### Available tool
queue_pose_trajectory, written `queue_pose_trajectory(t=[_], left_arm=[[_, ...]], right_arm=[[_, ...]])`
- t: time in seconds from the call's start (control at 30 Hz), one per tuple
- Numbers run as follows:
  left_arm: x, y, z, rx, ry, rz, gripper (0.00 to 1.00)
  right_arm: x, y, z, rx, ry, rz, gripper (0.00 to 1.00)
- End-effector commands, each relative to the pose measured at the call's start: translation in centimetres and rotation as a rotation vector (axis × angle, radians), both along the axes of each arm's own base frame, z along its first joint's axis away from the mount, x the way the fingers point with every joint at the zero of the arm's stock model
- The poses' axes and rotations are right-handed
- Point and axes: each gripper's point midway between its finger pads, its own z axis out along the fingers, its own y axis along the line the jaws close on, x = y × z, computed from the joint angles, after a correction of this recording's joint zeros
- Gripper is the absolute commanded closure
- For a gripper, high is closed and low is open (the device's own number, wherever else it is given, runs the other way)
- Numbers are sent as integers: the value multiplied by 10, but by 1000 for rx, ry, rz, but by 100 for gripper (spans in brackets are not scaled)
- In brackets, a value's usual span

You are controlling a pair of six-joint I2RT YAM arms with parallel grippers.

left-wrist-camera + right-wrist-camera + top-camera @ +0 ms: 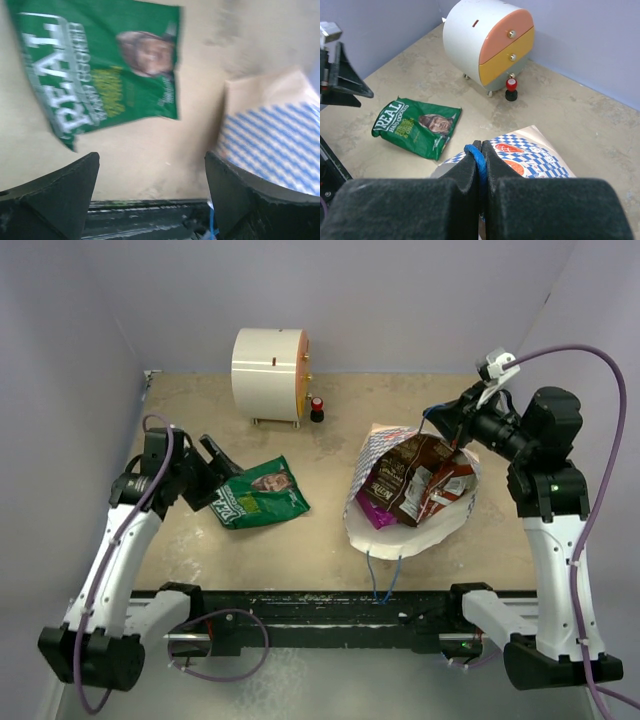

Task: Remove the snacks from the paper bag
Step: Place the snack at the center of the board, then take out the snack from the paper bag.

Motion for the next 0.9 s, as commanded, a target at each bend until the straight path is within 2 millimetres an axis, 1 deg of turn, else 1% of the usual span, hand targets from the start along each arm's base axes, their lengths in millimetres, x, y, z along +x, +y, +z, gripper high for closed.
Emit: queue_pose_trajectory(t=[0.0,0.07,0.17,0.23,0.3,0.4,0.5,0.57,0.6,0.67,0.7,0.73,0.8,0.83,0.87], left_arm=[[-1,-68,84,-191,-251,-163,12],[-6,-101,104,-212,-318,-254,12],[-22,-153,128,-221,-437,-393,12],[-36,-185,136,-212,-496,-476,12],[-54,-220,143,-200,-560,-583,15],[-88,-272,148,-150,-658,-737,17],[-116,-316,142,-81,-723,-883,17],[-123,-339,131,-38,-735,-948,18],[-123,-350,124,-15,-741,-977,19],[-117,-367,114,28,-770,-1012,27],[-113,-375,105,63,-780,-1035,30],[-110,-382,101,94,-790,-1049,32],[-101,-395,86,170,-799,-1089,33],[-98,-402,84,201,-809,-1110,33],[-93,-407,73,240,-793,-1124,34]], right_arm=[[-7,5,25,36,-98,23,100],[-4,4,27,51,-88,11,100],[3,0,33,91,-68,-32,100],[7,-1,38,113,-62,-56,100],[11,-3,42,127,-57,-69,100],[17,-4,45,128,-56,-85,100],[22,-4,48,134,-47,-86,100],[24,-2,51,137,-47,-81,100],[24,-1,52,139,-48,-77,100],[23,1,53,139,-44,-73,100],[23,1,53,138,-42,-72,100],[23,1,53,140,-37,-72,100],[20,1,55,142,-38,-72,100],[19,1,55,143,-40,-73,100],[18,0,56,143,-41,-76,100]])
